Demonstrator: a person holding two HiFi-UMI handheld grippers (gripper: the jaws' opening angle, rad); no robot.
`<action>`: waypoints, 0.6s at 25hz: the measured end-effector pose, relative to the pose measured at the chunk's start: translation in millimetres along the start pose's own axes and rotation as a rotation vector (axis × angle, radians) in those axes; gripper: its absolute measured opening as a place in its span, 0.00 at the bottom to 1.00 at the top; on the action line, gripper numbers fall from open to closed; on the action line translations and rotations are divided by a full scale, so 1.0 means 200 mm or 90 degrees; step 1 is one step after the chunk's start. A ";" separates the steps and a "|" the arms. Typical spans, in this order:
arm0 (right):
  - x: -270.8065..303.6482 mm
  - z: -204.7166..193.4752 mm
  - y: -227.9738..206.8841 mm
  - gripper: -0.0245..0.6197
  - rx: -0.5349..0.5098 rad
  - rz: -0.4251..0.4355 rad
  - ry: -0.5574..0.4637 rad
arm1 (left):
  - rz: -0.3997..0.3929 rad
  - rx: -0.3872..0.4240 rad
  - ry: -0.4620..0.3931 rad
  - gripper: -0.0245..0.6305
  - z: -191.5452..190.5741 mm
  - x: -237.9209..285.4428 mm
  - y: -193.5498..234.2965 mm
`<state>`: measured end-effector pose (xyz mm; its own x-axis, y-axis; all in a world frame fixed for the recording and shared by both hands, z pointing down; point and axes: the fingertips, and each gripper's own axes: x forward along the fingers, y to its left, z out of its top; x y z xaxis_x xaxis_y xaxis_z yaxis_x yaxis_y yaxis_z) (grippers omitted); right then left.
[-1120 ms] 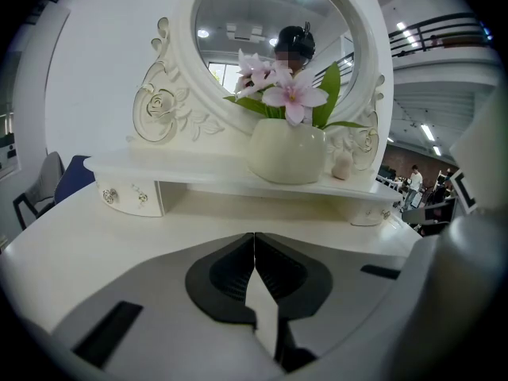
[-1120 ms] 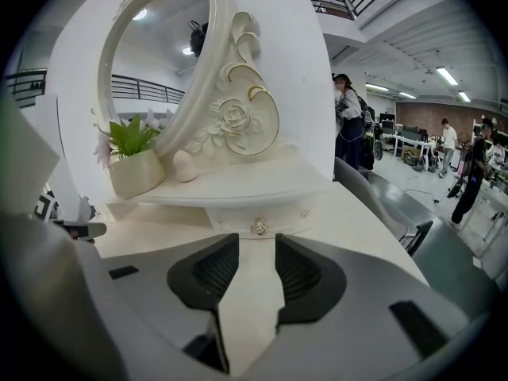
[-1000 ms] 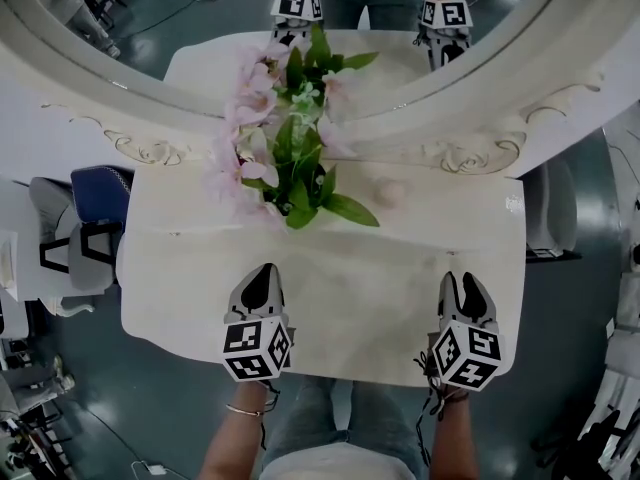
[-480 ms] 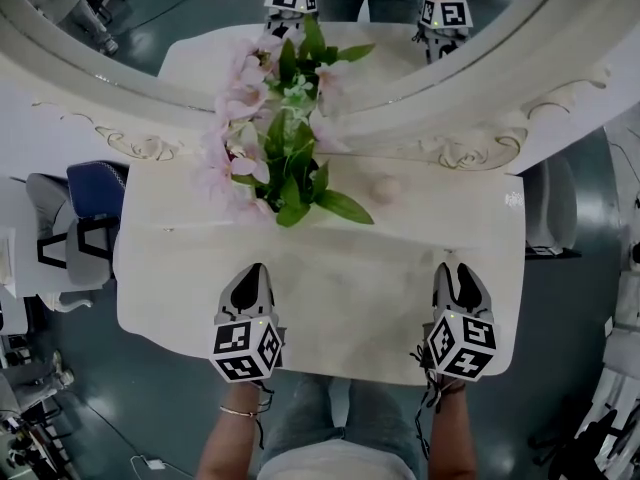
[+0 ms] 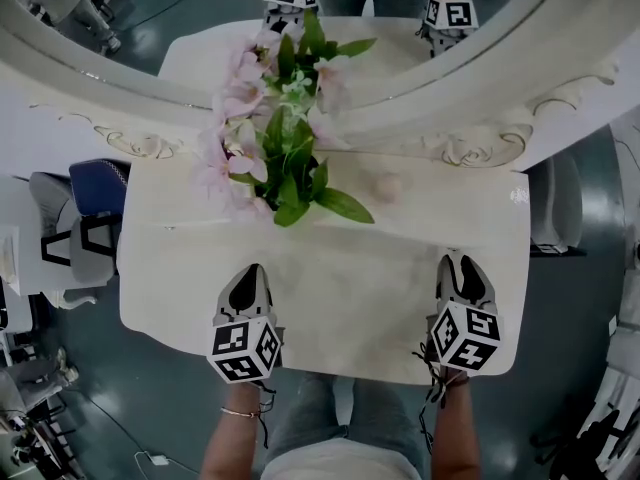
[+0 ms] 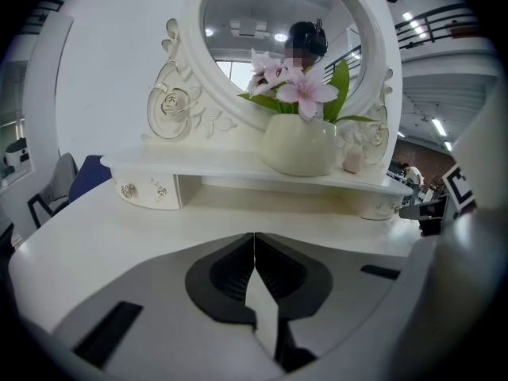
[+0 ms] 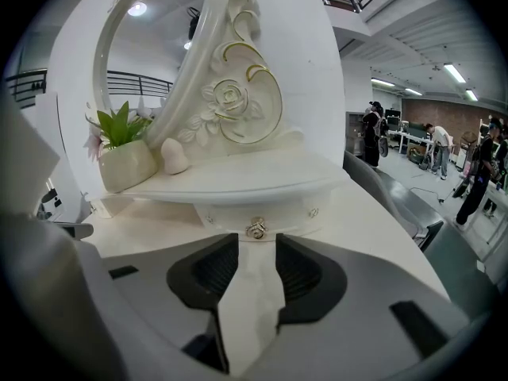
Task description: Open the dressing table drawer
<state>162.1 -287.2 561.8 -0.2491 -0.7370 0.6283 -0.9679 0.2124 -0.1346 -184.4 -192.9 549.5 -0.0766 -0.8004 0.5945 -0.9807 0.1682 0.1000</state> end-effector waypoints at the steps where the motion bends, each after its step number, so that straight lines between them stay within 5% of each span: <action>1: 0.01 0.00 0.00 0.28 0.000 0.002 0.001 | 0.001 0.000 0.000 0.07 0.00 0.00 0.00; 15: 0.09 0.03 0.00 0.28 -0.002 0.008 0.000 | 0.025 -0.006 0.002 0.07 -0.01 -0.03 0.04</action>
<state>157.7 -303.4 569.0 -0.2612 -0.7342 0.6266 -0.9646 0.2233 -0.1404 -192.4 -186.8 548.4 -0.1147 -0.7912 0.6007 -0.9752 0.2049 0.0836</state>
